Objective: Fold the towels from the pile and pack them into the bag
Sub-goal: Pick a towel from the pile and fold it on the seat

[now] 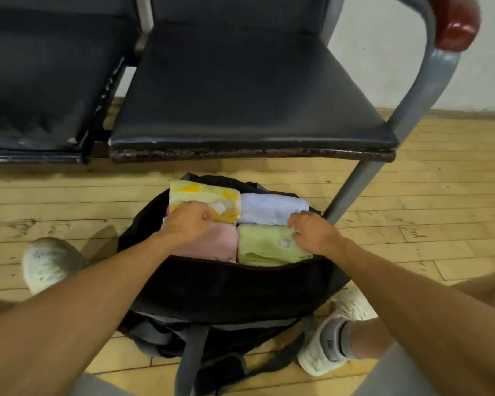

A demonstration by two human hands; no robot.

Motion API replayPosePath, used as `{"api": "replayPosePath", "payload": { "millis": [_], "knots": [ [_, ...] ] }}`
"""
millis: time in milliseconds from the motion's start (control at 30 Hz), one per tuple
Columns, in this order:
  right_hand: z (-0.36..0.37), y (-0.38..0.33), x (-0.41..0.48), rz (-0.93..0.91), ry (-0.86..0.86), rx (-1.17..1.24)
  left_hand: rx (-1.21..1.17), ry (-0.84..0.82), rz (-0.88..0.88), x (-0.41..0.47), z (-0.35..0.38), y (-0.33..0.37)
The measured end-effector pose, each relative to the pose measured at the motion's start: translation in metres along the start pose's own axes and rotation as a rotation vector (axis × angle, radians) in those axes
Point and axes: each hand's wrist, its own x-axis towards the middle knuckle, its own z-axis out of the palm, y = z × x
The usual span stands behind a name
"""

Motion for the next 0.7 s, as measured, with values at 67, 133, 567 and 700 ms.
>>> {"api": "replayPosePath", "payload": {
  "millis": [67, 133, 567, 700],
  "knots": [
    [0.004, -0.023, 0.016, -0.079, 0.030, 0.037, -0.099, 0.102, -0.080, 0.003, -0.017, -0.020],
    [0.009, -0.051, 0.034, -0.170, 0.075, 0.061, -0.136, 0.219, -0.150, 0.007, -0.033, -0.037],
    [0.024, -0.174, 0.132, -0.398, 0.170, 0.157, -0.007, 0.141, -0.343, 0.052, -0.029, -0.127],
    [0.043, -0.170, 0.143, -0.338, 0.084, 0.180, -0.049, 0.143, -0.324, 0.069, -0.020, -0.128]
  ]
}}
